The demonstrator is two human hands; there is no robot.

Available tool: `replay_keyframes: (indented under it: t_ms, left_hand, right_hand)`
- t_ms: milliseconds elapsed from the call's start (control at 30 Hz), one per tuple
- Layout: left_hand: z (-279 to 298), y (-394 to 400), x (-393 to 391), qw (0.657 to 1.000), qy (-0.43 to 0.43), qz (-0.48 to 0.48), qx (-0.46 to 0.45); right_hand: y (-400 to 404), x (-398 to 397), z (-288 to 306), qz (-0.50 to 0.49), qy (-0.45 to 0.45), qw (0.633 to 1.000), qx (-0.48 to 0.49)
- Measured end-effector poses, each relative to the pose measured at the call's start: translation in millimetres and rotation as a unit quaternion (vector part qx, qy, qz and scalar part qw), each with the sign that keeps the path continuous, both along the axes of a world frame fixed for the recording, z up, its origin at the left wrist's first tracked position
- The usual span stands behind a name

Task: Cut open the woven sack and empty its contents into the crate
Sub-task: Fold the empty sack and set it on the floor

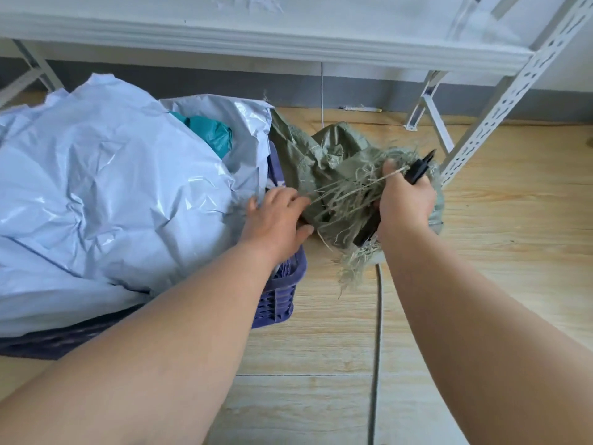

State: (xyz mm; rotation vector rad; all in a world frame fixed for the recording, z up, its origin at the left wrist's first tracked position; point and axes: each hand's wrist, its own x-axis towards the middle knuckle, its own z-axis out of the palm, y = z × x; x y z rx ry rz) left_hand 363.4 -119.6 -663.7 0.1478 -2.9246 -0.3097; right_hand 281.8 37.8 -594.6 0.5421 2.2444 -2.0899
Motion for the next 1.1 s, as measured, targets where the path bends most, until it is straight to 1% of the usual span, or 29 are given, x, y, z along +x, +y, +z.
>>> replay_keyframes:
  t_ms: [33, 67, 100, 133, 167, 200, 267, 300, 333, 367, 433, 500, 533, 567, 633, 667, 700, 767, 800, 833, 900, 967, 1033, 1100]
  left_hand:
    - [-3.2, -1.4, -2.1, 1.000, 0.011, 0.012, 0.020]
    - [-4.1, -4.1, -3.9, 0.997, 0.038, 0.030, 0.067]
    - [-3.3, -7.8, -5.3, 0.986, 0.068, 0.060, 0.143]
    - [-0.7, -12.2, -7.2, 0.964, 0.087, 0.097, 0.231]
    - [1.7, -17.0, -9.5, 0.943, 0.085, 0.132, 0.295]
    - [4.3, -21.2, -12.2, 0.936, 0.057, 0.147, 0.315]
    - [9.2, -24.0, -18.3, 0.961, -0.034, 0.121, 0.245]
    - [12.2, -24.2, -19.5, 0.970, -0.048, 0.119, 0.205]
    - [15.1, -28.0, -19.6, 0.973, -0.041, 0.140, 0.177]
    - [16.9, -34.4, -19.8, 0.967, -0.020, 0.182, 0.176]
    - [17.9, -48.7, -13.6, 0.937, 0.019, 0.272, 0.219]
    - [19.3, -53.2, -3.8, 0.909, 0.057, 0.306, 0.278]
    - [20.6, -52.1, 1.4, 0.906, 0.064, 0.299, 0.292]
    - [22.0, -47.7, 5.9, 0.913, 0.062, 0.276, 0.294]
    - [24.4, -36.6, 13.7, 0.928, 0.043, 0.208, 0.307]
    - [26.9, -31.7, 16.2, 0.931, 0.049, 0.180, 0.315]
    - [31.7, -28.0, 16.9, 0.933, 0.075, 0.162, 0.312]
    - [44.1, -23.3, 14.8, 0.937, 0.161, 0.138, 0.276]
    - [49.3, -22.0, 12.7, 0.939, 0.190, 0.127, 0.258]
    - [52.0, -21.5, 11.1, 0.940, 0.199, 0.118, 0.251]
    - [49.4, -22.4, 8.6, 0.942, 0.157, 0.115, 0.272]
    - [39.4, -21.4, 12.1, 0.947, 0.068, 0.146, 0.278]
    - [26.4, -17.9, 18.8, 0.949, -0.062, 0.204, 0.230]
    - [18.7, -13.2, 23.0, 0.936, -0.178, 0.256, 0.162]
  right_hand:
    - [2.2, -0.1, -0.7, 0.008, -0.005, 1.000, 0.001]
    - [4.0, 1.1, -2.1, 0.017, -0.011, 1.000, 0.003]
    - [5.4, 2.8, -4.4, 0.025, -0.016, 1.000, 0.004]
    - [5.8, 5.2, -6.3, 0.032, -0.018, 0.999, 0.004]
    - [5.3, 7.7, -8.0, 0.039, -0.018, 0.999, 0.003]
    - [3.8, 10.5, -8.9, 0.048, -0.018, 0.999, 0.001]
    - [-1.8, 15.9, -9.6, 0.072, -0.014, 0.997, -0.003]
    - [-5.2, 18.5, -9.7, 0.086, -0.009, 0.996, -0.007]
    - [-8.7, 20.6, -9.3, 0.100, -0.003, 0.995, -0.009]
    - [-12.2, 22.7, -9.3, 0.115, 0.003, 0.993, -0.007]
    - [-18.8, 26.8, -9.5, 0.152, 0.005, 0.988, 0.007]
    - [-24.9, 30.9, -11.7, 0.177, -0.002, 0.984, 0.016]
    - [-27.4, 32.7, -13.2, 0.176, -0.005, 0.984, 0.017]
    - [-27.8, 32.2, -14.6, 0.161, -0.006, 0.987, 0.017]
    - [-24.4, 29.1, -16.3, 0.108, -0.004, 0.994, 0.014]
    - [-21.3, 27.0, -16.4, 0.081, -0.002, 0.997, 0.008]
    - [-18.3, 25.4, -17.2, 0.060, 0.001, 0.998, 0.002]
    - [-14.5, 24.2, -19.3, 0.044, 0.007, 0.999, 0.002]
    - [-13.8, 24.7, -20.1, 0.042, 0.006, 0.999, 0.002]
    - [-12.9, 24.6, -20.7, 0.036, 0.005, 0.999, -0.001]
    - [-7.8, 22.1, -17.0, -0.006, 0.007, 1.000, -0.023]
    - [2.4, 13.9, -9.0, -0.069, 0.022, 0.997, -0.035]
    - [12.9, 4.6, -1.2, -0.104, 0.037, 0.993, -0.039]
    - [17.1, -1.8, 1.4, -0.113, 0.044, 0.992, -0.043]
